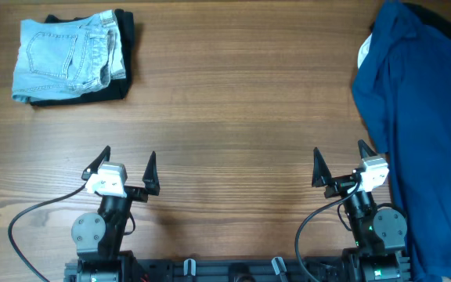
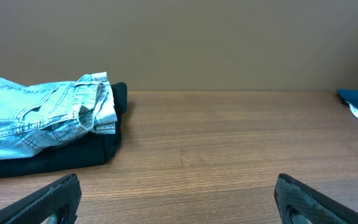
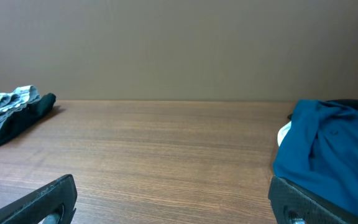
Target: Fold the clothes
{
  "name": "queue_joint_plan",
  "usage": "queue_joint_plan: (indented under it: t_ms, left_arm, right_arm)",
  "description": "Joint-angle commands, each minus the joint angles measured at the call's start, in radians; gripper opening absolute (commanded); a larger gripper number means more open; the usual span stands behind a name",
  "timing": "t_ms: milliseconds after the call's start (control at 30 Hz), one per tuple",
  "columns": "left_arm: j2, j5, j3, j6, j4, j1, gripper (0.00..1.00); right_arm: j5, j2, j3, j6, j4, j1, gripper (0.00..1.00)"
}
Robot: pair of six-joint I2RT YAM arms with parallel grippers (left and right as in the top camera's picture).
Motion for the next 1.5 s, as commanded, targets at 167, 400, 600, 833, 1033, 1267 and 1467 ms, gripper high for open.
queue_joint_plan:
  t_ms: [167, 400, 600, 833, 1033, 1267, 1467]
  left_arm:
    - [-0.007, -0.016, -0.008, -0.01, 0.0, -0.006, 1.0]
    - [-0.007, -0.016, -0.008, -0.01, 0.0, -0.006, 1.0]
    - [-0.007, -0.016, -0.008, -0.01, 0.001, -0.006, 1.0]
    - [-0.007, -0.013, -0.008, -0.01, 0.002, -0.006, 1.0]
    - [-0.007, 0.008, -0.008, -0.01, 0.019, -0.006, 1.0]
    - [-0.007, 0.04, 0.024, -0.071, 0.024, -0.006, 1.0]
    - [0.035, 0.04, 0.105, -0.089, 0.024, -0.006, 1.0]
  right_arm:
    - [0.003, -0.003, -0.001, 0.013, 0.003, -0.003, 1.0]
    - [0.003, -0.003, -0.001, 0.013, 0.003, -0.003, 1.0]
    - [0.019, -0.003, -0.001, 0.001, 0.002, -0.003, 1.0]
    - [0.022, -0.003, -0.001, -0.001, 0.007, -0.003, 1.0]
    - [0.021, -0.003, -0.001, 0.092, 0.06, -0.003, 1.0]
    - [0.011, 0.009, 0.053, 0.091, 0.198, -0.003, 1.0]
    - [0.017, 0.162, 0.136, 0.089, 0.226, -0.003, 1.0]
